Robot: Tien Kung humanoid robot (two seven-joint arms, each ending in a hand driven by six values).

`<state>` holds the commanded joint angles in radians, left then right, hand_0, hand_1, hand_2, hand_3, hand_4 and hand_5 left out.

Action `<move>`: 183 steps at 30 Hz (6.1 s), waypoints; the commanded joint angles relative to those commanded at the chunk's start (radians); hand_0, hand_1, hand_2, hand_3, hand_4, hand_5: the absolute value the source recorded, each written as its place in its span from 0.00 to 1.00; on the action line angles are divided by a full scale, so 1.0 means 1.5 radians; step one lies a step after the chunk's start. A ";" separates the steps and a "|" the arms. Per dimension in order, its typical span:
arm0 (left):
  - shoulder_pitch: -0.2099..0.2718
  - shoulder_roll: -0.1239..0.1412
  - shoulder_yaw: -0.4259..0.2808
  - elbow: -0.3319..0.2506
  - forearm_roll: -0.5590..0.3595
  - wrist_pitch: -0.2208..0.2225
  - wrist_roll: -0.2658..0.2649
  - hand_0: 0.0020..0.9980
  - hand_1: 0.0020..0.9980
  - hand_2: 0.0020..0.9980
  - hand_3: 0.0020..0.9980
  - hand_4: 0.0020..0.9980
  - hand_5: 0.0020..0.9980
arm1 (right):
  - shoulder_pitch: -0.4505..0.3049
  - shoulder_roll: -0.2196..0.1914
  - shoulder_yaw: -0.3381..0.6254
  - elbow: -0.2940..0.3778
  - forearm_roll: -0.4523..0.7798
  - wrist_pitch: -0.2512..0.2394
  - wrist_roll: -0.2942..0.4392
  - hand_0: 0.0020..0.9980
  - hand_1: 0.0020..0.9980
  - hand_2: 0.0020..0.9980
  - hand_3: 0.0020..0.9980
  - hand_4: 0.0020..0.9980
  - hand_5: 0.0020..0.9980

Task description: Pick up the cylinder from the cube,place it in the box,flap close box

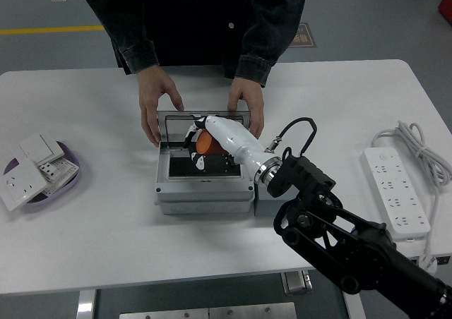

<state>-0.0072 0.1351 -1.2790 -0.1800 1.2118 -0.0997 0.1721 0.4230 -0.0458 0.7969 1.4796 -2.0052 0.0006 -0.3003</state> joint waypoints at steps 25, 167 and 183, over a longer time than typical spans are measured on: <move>-0.003 0.002 -0.241 0.000 0.182 0.020 0.115 0.64 0.66 0.58 0.64 0.73 0.28 | 0.063 0.015 -0.067 -0.053 -0.083 0.039 -0.082 0.70 0.66 0.67 0.70 0.47 0.29; 0.027 0.008 -0.192 0.000 0.151 0.011 0.089 0.64 0.66 0.58 0.64 0.73 0.28 | -0.246 -0.084 0.364 -0.021 0.630 -0.035 0.373 0.71 0.66 0.64 0.65 0.75 0.27; 0.024 0.002 -0.191 0.000 0.148 0.011 0.089 0.64 0.66 0.58 0.64 0.73 0.28 | -0.241 -0.087 0.338 -0.031 0.643 -0.054 0.390 0.71 0.66 0.64 0.65 0.75 0.25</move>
<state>0.0282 0.1385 -1.5657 -0.1800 1.4340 -0.0829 0.3057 0.0607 -0.1767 1.3034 1.4330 -1.0412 -0.0801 0.2844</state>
